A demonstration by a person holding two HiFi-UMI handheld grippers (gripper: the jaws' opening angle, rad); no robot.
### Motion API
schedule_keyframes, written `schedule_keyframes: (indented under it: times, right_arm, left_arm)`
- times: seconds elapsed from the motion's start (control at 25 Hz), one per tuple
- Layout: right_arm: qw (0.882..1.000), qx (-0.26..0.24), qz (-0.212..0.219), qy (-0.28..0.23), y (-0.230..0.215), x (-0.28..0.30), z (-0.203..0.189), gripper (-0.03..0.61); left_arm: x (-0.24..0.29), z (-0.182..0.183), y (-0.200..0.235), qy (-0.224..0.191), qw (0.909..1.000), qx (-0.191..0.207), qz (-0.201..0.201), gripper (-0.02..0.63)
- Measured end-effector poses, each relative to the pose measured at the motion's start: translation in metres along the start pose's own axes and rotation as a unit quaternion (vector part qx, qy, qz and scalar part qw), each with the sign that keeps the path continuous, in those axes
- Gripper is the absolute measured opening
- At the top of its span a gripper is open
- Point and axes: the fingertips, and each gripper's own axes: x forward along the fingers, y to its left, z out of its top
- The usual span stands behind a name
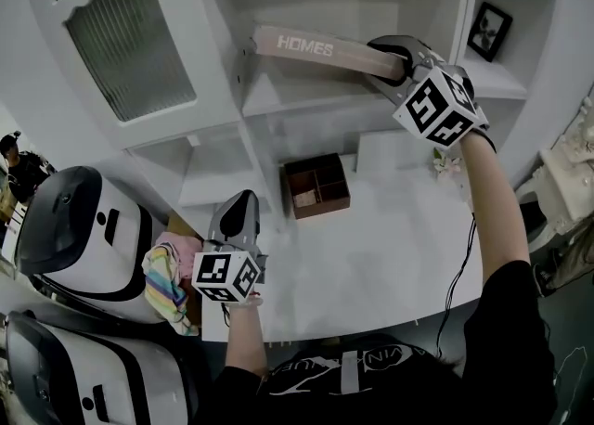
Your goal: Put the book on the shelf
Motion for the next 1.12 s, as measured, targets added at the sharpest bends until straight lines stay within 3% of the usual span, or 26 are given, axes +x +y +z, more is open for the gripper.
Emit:
schedule_keyframes:
  times: [0.36, 0.76, 1.12]
  right_arm:
    - [0.986, -0.145, 0.038, 0.076, 0.011, 0.043, -0.028, 0.181]
    - [0.972, -0.214, 0.034, 0.092, 0.005, 0.078, -0.026, 0.183]
    - [0.932, -0.336, 0.035, 0.134, 0.007, 0.087, -0.034, 0.231]
  left_arm:
    - [0.009, -0.003, 0.018, -0.005, 1.0, -0.007, -0.003, 0.0]
    - [0.02, -0.006, 0.036, -0.005, 0.9999, -0.016, -0.005, 0.0]
    - [0.026, -0.007, 0.039, -0.013, 0.9995, -0.023, -0.014, 0.0]
